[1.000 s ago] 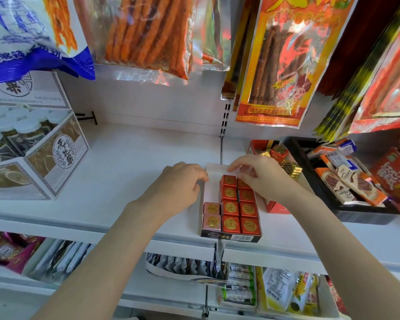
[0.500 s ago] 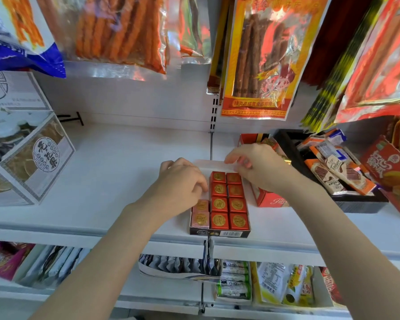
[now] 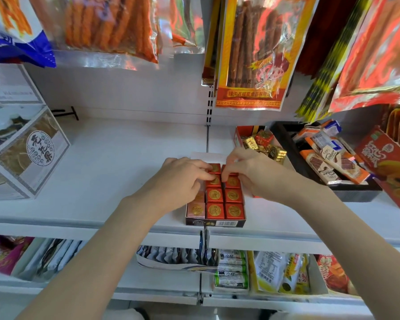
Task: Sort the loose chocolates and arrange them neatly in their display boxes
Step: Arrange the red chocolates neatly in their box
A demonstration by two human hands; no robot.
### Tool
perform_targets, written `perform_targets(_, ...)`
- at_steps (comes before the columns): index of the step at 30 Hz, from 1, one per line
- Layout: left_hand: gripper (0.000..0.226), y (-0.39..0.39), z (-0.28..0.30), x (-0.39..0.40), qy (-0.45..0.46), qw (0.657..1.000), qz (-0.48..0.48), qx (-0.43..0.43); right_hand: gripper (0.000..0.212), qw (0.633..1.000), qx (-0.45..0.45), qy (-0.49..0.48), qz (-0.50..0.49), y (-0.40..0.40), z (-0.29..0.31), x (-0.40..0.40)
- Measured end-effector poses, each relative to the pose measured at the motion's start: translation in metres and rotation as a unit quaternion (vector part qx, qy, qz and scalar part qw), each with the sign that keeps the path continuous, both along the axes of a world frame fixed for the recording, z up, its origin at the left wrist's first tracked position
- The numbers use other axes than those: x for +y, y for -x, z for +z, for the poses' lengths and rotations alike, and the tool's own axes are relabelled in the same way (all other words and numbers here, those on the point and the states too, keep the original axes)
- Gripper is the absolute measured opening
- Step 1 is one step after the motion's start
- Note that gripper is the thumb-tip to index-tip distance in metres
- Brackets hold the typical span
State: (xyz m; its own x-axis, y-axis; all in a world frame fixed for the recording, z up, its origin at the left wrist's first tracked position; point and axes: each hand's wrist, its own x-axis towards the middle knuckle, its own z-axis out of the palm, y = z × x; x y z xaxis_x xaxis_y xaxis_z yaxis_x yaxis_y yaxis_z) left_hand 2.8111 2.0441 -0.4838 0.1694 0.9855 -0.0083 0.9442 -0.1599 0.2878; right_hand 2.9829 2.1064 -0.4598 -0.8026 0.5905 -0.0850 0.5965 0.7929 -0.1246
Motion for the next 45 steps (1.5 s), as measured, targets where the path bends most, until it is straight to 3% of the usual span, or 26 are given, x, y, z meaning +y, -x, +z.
perform_targets(6,0.045,0.001,0.002,-0.001,0.007,1.000,0.003,-0.014,0.019,0.999,-0.012,-0.045,0.026,-0.004,-0.005,-0.002)
perform_targets(13,0.045,0.001,0.000,0.001,0.008,0.999,0.011,-0.036,0.023,0.997,0.044,0.065,0.004,-0.010,0.000,0.005)
perform_targets(18,0.046,0.001,-0.002,0.001,0.009,0.999,0.010,-0.034,0.021,0.988,0.117,0.103,-0.008,-0.009,0.004,0.012)
perform_targets(22,0.045,0.000,-0.001,0.000,0.008,0.999,0.008,-0.038,0.014,0.961,0.228,0.134,-0.084,-0.008,0.011,0.017)
perform_targets(25,0.045,0.000,0.000,0.000,0.008,0.999,0.006,-0.037,0.010,0.971,0.181,0.117,-0.101,-0.002,0.003,0.012)
perform_targets(30,0.044,-0.001,0.001,0.000,0.005,0.999,0.005,-0.037,0.018,0.995,0.065,0.010,-0.073,0.004,-0.005,0.005)
perform_targets(33,0.043,-0.001,0.001,-0.001,0.009,0.999,0.000,-0.043,0.018,0.994,0.073,-0.001,-0.080,0.004,-0.003,0.004)
perform_targets(38,0.026,0.004,0.006,-0.002,-0.073,0.992,0.051,-0.085,0.023,0.991,0.082,-0.048,-0.099,0.006,-0.007,0.009)
perform_targets(45,0.022,-0.001,-0.004,-0.003,-0.019,0.998,0.045,-0.036,0.025,0.993,0.039,-0.003,-0.110,0.008,-0.008,0.009)
